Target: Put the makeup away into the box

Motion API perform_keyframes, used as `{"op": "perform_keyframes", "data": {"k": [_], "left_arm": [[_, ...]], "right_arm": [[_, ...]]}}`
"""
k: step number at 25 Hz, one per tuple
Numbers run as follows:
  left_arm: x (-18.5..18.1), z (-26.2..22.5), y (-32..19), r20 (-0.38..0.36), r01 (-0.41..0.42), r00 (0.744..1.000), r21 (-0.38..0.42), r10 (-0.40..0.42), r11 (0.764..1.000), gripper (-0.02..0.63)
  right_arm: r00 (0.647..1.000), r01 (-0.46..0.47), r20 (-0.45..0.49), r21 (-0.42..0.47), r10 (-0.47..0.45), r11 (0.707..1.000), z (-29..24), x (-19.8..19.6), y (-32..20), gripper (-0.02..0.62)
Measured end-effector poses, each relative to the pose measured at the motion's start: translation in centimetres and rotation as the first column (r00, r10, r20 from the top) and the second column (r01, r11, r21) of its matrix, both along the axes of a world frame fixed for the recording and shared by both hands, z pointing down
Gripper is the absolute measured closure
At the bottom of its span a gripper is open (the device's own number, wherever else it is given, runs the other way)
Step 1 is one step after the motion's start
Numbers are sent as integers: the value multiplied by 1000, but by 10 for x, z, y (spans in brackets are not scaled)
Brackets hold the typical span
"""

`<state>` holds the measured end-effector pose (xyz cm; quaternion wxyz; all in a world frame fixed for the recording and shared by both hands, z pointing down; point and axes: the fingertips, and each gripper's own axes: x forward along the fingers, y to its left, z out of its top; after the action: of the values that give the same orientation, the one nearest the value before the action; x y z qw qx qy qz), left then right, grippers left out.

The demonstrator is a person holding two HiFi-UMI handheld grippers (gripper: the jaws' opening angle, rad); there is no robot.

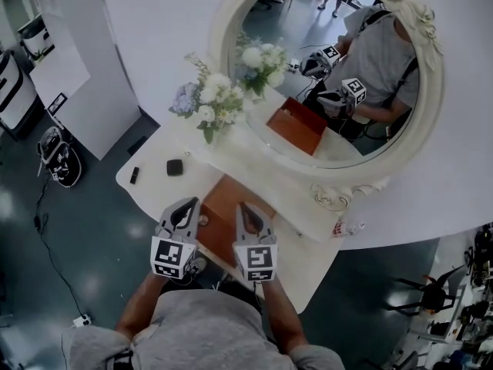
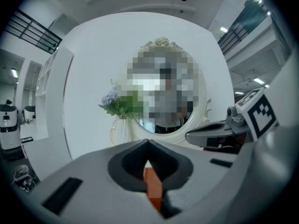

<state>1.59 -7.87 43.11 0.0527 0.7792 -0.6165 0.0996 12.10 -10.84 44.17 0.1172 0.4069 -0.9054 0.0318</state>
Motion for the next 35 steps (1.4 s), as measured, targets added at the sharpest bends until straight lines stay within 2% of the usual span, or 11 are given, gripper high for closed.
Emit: {"op": "perform_keyframes", "data": {"k": [7,13,18,22,29,35], "left_arm": [[-18,8,27,2,172,985,2,-172,985,606],[-49,11,57,14,302,953,-5,-302,953,606],[-90,12,79,23,382,924,-14,-382,924,606],[-133,19,89,19,412,911,-24,-412,911,606],[-225,29,92,-3,430,902,-49,-431,901,606],[-290,52,83,-25,411,910,-99,-415,906,606]], "right_arm": [[983,182,-7,4,-182,983,8,-27,17,580],[956,293,-9,-5,-293,956,19,-54,33,580],[929,370,-1,-23,-370,929,24,-98,46,580],[913,408,-15,-30,-408,913,30,-145,54,580],[908,414,-37,-68,-416,908,44,-234,56,580],[916,388,-59,-123,-397,914,70,-300,48,580]]}}
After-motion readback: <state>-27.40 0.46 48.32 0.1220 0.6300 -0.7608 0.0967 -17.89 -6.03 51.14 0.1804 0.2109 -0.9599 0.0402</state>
